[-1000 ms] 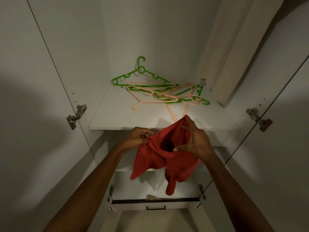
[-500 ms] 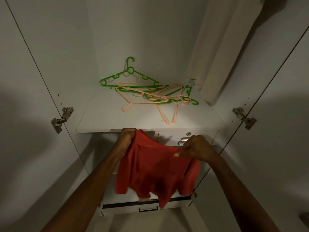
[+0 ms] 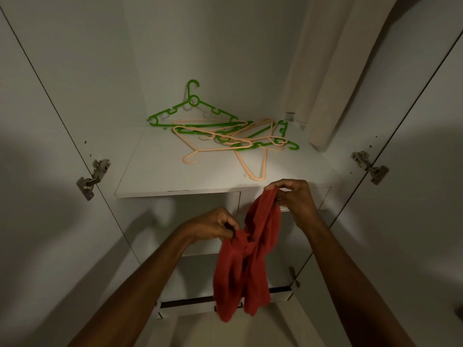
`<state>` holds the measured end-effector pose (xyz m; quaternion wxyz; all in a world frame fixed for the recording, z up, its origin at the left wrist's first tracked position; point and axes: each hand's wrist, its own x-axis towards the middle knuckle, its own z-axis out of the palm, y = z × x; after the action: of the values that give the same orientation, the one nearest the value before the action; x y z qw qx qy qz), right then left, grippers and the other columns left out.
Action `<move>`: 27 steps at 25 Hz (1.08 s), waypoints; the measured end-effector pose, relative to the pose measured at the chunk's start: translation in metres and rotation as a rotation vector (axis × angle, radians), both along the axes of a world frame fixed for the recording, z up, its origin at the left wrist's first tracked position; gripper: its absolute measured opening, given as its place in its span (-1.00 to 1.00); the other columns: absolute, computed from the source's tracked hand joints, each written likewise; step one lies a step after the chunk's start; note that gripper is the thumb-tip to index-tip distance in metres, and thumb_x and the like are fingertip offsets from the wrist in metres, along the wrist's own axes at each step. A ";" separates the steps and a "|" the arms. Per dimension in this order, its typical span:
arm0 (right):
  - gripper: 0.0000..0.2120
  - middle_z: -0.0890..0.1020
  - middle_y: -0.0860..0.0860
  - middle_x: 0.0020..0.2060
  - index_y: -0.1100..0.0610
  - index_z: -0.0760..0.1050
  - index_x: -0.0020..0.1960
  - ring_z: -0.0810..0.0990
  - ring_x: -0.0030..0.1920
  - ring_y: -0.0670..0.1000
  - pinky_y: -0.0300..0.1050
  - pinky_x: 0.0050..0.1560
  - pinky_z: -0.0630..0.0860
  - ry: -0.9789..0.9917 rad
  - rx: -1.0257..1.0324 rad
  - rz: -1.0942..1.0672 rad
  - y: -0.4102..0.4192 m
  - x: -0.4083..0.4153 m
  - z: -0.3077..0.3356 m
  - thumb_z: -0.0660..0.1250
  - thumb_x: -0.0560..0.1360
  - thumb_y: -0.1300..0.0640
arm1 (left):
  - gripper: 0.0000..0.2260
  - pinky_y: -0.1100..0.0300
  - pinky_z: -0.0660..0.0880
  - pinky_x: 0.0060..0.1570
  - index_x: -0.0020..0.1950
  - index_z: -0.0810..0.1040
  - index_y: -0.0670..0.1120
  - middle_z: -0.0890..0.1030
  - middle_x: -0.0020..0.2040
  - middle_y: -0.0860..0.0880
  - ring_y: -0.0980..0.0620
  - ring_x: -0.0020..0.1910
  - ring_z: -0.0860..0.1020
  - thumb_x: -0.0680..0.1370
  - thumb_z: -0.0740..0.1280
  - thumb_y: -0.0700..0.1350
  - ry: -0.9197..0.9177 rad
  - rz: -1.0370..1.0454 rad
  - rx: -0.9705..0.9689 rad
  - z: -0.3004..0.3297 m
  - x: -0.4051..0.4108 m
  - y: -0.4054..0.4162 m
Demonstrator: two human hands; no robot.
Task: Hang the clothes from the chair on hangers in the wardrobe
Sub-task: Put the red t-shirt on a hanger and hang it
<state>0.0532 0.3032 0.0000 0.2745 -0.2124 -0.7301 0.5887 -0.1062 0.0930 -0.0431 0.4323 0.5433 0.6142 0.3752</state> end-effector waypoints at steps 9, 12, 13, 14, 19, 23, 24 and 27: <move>-0.73 0.57 0.18 -0.22 0.27 0.56 -0.17 0.58 -0.20 0.10 -0.10 -0.18 0.54 0.218 -0.223 0.270 0.006 -0.011 0.034 0.16 0.43 0.52 | -0.80 -0.06 0.64 0.12 0.15 0.68 -0.25 0.73 0.01 -0.21 -0.15 0.01 0.71 0.61 0.30 -0.32 -0.016 0.216 -0.132 0.027 -0.022 0.000; -0.75 0.50 0.17 -0.24 0.26 0.50 -0.23 0.49 -0.22 0.07 -0.14 -0.15 0.50 0.281 -0.414 0.461 0.005 -0.013 0.039 0.07 0.35 0.44 | -0.56 -0.05 0.60 0.21 0.36 0.56 -0.10 0.69 0.15 -0.15 -0.10 0.19 0.66 0.49 0.54 -0.13 -0.065 0.421 0.109 0.052 -0.008 0.025; -0.77 0.49 0.16 -0.24 0.26 0.49 -0.25 0.47 -0.24 0.06 -0.16 -0.18 0.50 0.276 -0.425 0.496 0.003 -0.015 0.040 0.08 0.34 0.42 | -0.45 0.05 0.58 0.22 0.40 0.52 -0.02 0.68 0.17 -0.07 0.00 0.21 0.64 0.45 0.58 -0.03 -0.047 0.393 0.139 0.059 0.000 0.036; -0.79 0.48 0.16 -0.25 0.26 0.49 -0.26 0.47 -0.25 0.05 -0.17 -0.21 0.49 0.263 -0.405 0.515 0.000 -0.017 0.042 0.10 0.33 0.40 | -0.44 0.13 0.57 0.18 0.39 0.52 0.00 0.68 0.11 -0.01 0.07 0.16 0.64 0.44 0.59 0.02 -0.042 0.353 0.148 0.064 0.007 0.046; -0.71 0.56 0.17 -0.18 0.27 0.55 -0.22 0.54 -0.14 0.06 -0.13 -0.08 0.49 0.209 -0.311 0.409 0.010 -0.012 0.041 0.06 0.34 0.40 | -0.80 0.16 0.40 -0.18 -0.01 0.66 -0.23 0.59 -0.30 -0.06 0.02 -0.28 0.52 0.54 0.47 -0.08 -0.018 0.374 0.176 0.070 0.022 0.074; -0.63 0.61 0.19 0.05 0.24 0.57 0.15 0.62 -0.02 0.15 -0.04 0.00 0.57 0.074 -0.097 0.324 0.013 -0.007 0.021 0.33 0.34 0.35 | -0.81 0.11 0.32 -0.20 -0.21 0.53 -0.30 0.47 -0.31 -0.11 0.00 -0.30 0.42 0.54 0.30 -0.21 -0.063 0.501 0.329 0.069 0.028 0.075; -0.57 0.62 0.16 0.07 0.19 0.58 0.17 0.64 -0.03 0.15 -0.05 -0.05 0.59 -0.037 0.070 0.268 0.010 -0.007 0.015 0.38 0.31 0.37 | -0.81 0.11 0.31 -0.21 -0.25 0.48 -0.27 0.43 -0.32 -0.09 0.02 -0.31 0.40 0.54 0.26 -0.22 -0.050 0.529 0.372 0.072 0.030 0.075; -0.69 0.61 0.05 -0.08 0.17 0.64 0.02 0.60 -0.12 0.11 -0.24 -0.26 0.43 -0.416 0.524 0.060 0.005 -0.006 -0.002 0.39 0.28 0.30 | -0.77 0.14 0.32 -0.22 -0.29 0.41 -0.20 0.40 -0.33 -0.04 0.07 -0.30 0.39 0.58 0.19 -0.30 -0.028 0.586 0.456 0.076 0.027 0.070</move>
<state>0.0474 0.3080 -0.0024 0.1475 -0.2283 -0.9029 0.3331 -0.0793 0.1631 0.0334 0.1824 0.4215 0.6384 0.6177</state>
